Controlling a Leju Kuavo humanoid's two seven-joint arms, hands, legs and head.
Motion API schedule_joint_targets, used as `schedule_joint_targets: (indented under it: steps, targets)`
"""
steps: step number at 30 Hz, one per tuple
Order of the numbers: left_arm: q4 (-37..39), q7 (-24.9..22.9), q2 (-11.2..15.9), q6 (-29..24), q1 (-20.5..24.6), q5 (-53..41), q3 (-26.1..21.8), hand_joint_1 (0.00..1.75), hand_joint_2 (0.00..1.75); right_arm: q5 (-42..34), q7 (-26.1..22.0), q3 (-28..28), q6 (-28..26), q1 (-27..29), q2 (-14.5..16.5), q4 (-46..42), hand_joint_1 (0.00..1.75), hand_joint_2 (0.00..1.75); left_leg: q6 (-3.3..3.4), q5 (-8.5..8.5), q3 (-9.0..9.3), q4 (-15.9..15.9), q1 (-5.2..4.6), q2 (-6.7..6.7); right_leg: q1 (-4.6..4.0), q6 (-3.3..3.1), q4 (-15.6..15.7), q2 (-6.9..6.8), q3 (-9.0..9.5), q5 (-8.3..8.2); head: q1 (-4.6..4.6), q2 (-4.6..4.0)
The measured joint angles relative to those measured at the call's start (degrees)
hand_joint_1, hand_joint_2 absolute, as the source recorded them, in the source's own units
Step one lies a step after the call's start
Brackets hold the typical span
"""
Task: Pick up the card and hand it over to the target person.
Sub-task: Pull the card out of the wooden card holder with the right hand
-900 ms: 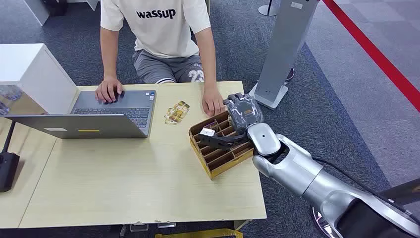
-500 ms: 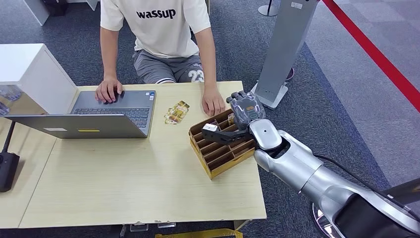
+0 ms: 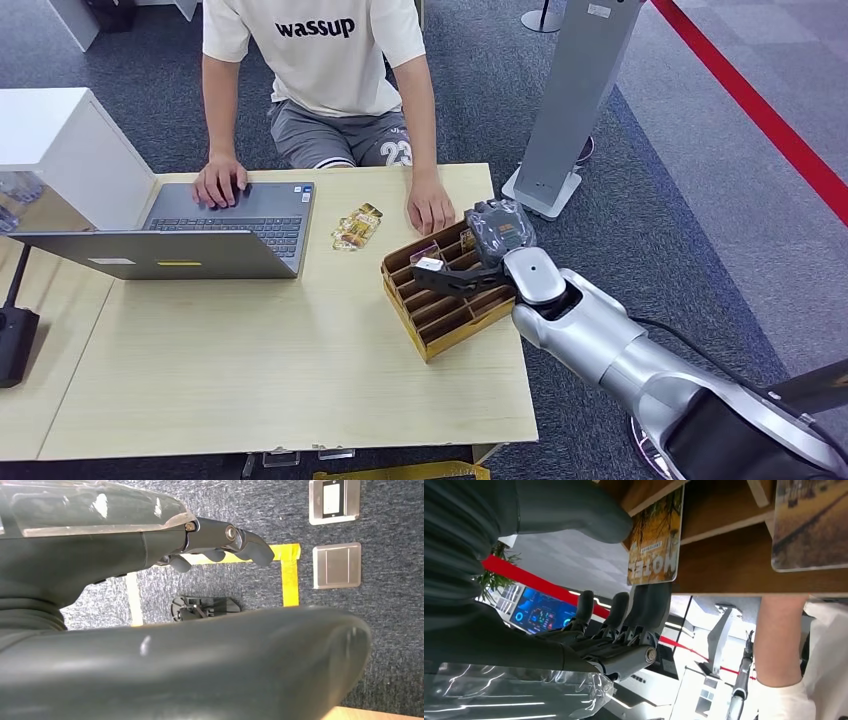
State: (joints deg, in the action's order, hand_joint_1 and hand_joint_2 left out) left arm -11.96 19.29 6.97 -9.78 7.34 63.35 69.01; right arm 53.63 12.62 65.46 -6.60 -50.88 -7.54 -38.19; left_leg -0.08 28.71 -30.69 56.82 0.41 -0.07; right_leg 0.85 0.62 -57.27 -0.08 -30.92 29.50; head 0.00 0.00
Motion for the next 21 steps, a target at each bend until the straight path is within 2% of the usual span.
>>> schedule_joint_targets:
  steps: [4, 21]
  targets:
    - [0.0, 0.1, 0.0, 0.0, -0.1, 0.0, -0.1, 0.0, 0.0, -0.4, -0.3, 0.2, -0.4, -0.3, 0.3, 0.4, 1.34, 1.75, 0.0, 0.0, 0.0, 0.0, 0.0, 0.02, 0.0, -0.01, 0.0, 0.02, -0.01, 0.0, 0.0, 0.0]
    - [-0.1, 0.2, 0.2, 0.8, 0.0, -1.1, 0.8, 0.0, 0.0, -1.7, 0.3, 0.9, -0.5, -0.2, -0.6, -1.3, 1.52, 1.75, 0.0, -0.01, 0.02, 0.0, 0.0, -0.02, 0.0, 0.0, 0.0, -0.01, 0.01, -0.01, 0.0, 0.0]
